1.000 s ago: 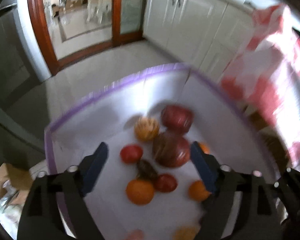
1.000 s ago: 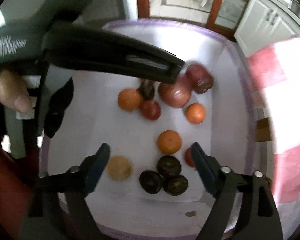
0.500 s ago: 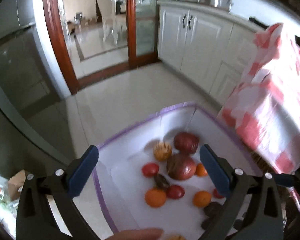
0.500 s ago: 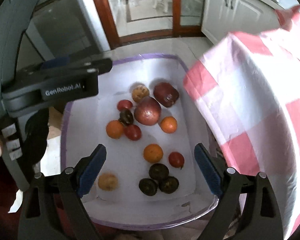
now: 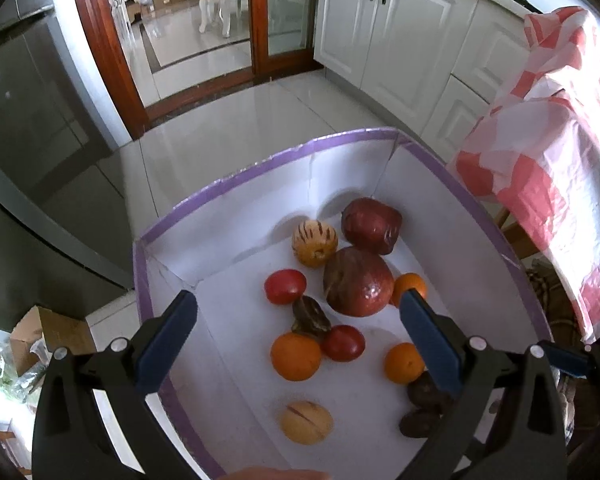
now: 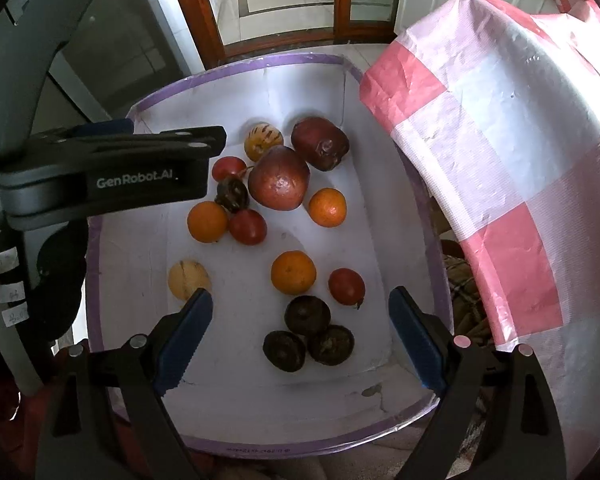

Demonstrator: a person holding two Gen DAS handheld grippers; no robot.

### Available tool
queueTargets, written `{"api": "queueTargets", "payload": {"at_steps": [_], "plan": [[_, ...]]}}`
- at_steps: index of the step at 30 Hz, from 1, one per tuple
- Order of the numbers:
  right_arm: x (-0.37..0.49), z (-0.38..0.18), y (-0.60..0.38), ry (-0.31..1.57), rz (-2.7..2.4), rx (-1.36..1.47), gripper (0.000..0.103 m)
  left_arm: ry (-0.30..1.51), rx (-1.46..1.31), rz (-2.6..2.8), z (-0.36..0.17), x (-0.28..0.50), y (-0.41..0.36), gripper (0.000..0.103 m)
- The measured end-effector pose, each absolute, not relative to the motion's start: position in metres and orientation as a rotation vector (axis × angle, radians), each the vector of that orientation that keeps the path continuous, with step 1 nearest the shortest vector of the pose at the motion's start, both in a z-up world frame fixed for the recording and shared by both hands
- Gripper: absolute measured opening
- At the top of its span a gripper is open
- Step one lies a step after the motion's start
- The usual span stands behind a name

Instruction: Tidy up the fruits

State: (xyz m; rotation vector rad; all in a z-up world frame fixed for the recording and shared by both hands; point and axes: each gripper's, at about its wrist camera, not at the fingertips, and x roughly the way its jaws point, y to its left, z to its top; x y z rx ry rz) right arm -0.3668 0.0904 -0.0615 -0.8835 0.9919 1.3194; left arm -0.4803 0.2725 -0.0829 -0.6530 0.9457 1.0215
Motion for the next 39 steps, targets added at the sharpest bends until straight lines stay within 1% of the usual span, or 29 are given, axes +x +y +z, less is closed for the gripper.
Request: {"api": "queueTargets", "payload": {"at_steps": [39], "plan": [[-0.36, -0.081, 0.091, 1.094, 1.279, -0.909, 0.087, 0.976, -0.682, 0.981, -0.092, -0.472, 0.273, 0.101]]}}
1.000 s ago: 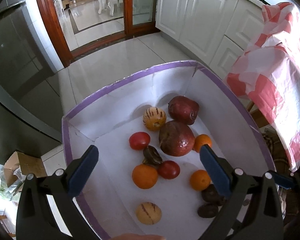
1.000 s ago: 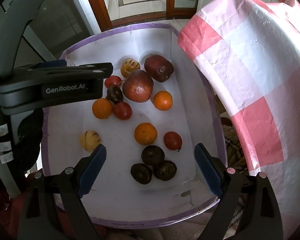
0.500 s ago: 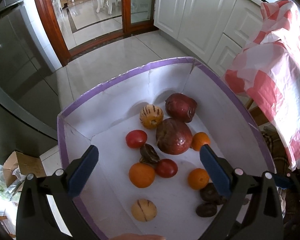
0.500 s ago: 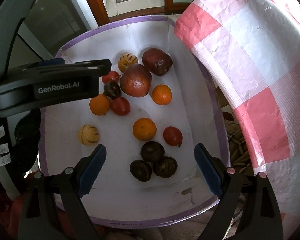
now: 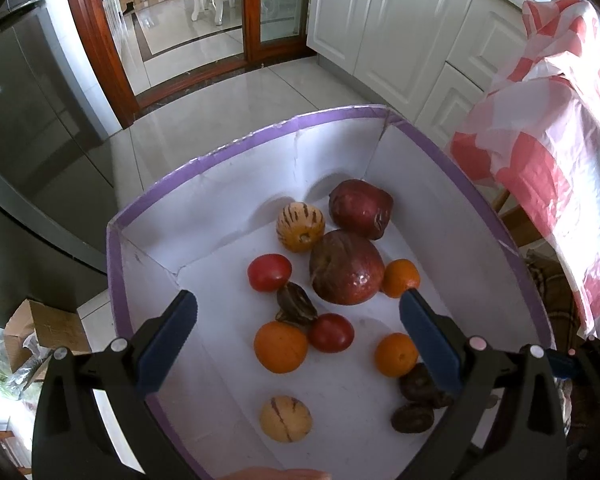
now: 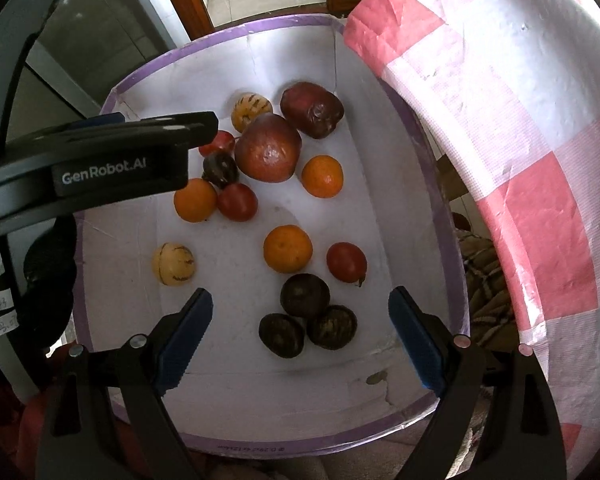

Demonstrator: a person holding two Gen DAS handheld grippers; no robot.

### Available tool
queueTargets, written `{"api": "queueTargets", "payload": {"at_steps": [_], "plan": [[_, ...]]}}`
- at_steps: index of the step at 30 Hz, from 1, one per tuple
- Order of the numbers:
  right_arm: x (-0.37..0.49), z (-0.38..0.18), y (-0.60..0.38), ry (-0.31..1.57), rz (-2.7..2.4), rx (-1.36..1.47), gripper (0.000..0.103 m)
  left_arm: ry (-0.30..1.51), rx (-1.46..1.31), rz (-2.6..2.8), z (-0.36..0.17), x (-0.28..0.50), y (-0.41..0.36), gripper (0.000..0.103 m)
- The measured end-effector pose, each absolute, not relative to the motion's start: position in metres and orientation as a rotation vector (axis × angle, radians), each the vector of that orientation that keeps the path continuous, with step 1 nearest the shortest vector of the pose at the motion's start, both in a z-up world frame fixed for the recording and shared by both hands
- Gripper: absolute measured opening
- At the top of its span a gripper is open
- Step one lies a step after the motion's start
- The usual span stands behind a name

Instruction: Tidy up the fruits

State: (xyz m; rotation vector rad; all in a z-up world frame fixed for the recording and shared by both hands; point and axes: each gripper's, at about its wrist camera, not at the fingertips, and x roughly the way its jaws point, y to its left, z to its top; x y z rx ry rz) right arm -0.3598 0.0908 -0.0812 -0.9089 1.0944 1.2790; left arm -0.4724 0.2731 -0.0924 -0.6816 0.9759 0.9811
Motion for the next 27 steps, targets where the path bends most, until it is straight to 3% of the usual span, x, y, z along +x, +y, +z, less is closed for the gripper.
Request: {"api": "queueTargets", "payload": {"at_steps": [27], "plan": [[-0.3596, -0.0841, 0.088, 1.1, 1.28, -0.912, 0.087, 0.995, -0.714, 0.983, -0.0953, -0.4761, 0.2786, 0.101]]}}
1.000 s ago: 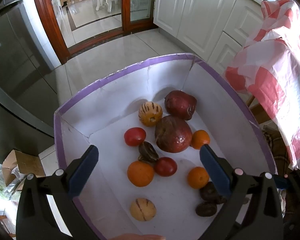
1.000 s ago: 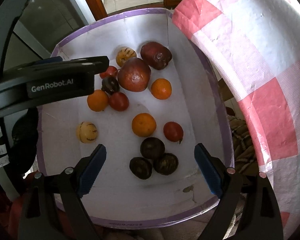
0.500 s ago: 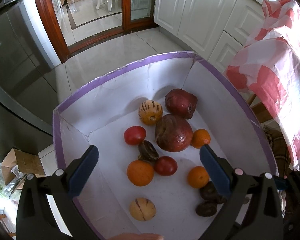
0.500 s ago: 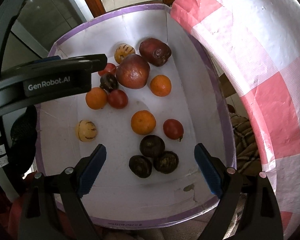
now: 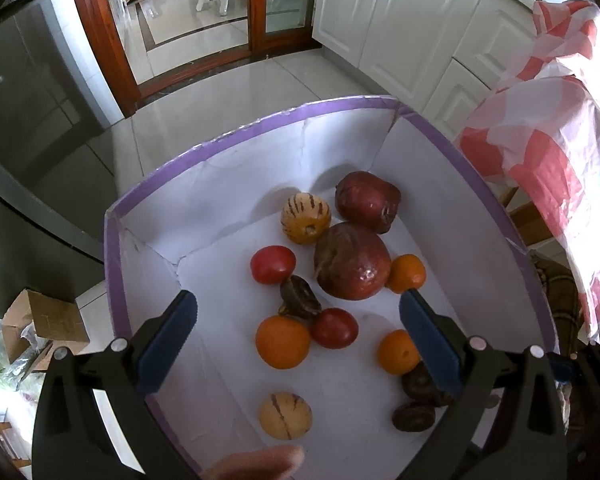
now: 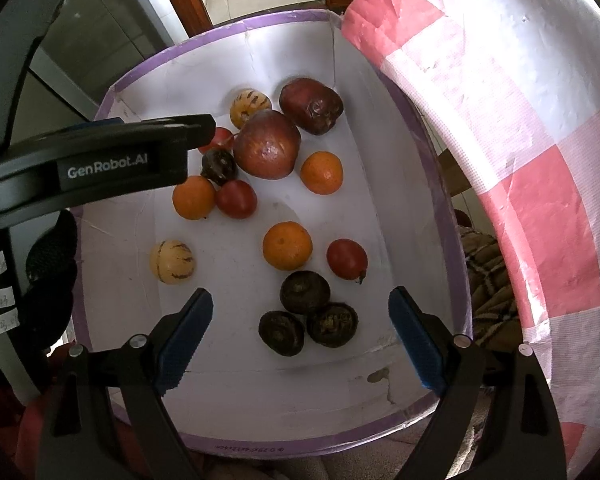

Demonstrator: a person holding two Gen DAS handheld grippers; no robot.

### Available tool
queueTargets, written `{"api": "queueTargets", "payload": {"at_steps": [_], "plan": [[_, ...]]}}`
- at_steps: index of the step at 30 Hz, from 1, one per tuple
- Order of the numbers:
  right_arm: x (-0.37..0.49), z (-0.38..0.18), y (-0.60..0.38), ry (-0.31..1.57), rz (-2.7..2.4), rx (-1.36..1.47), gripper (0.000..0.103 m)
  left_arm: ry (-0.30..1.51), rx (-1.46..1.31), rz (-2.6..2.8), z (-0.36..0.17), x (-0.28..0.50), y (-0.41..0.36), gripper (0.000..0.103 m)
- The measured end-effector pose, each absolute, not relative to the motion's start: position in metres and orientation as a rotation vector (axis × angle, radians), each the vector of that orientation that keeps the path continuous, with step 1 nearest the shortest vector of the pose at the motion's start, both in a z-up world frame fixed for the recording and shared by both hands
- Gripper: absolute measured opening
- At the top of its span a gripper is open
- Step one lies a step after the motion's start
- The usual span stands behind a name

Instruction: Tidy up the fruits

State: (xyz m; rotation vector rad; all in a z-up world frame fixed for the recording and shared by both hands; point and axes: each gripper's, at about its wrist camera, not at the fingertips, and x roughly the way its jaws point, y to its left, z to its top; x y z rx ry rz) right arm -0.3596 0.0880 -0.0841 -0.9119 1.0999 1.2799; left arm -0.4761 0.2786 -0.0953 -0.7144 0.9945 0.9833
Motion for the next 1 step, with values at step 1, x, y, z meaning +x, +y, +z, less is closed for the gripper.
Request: {"api": "queueTargets", "payload": {"at_steps": [1], "plan": [[-0.3595, -0.0842, 0.0873, 1.1, 1.281, -0.911, 0.087, 0.997, -0.715, 0.983, -0.0951, -0.4761, 0.2788, 0.101]]}}
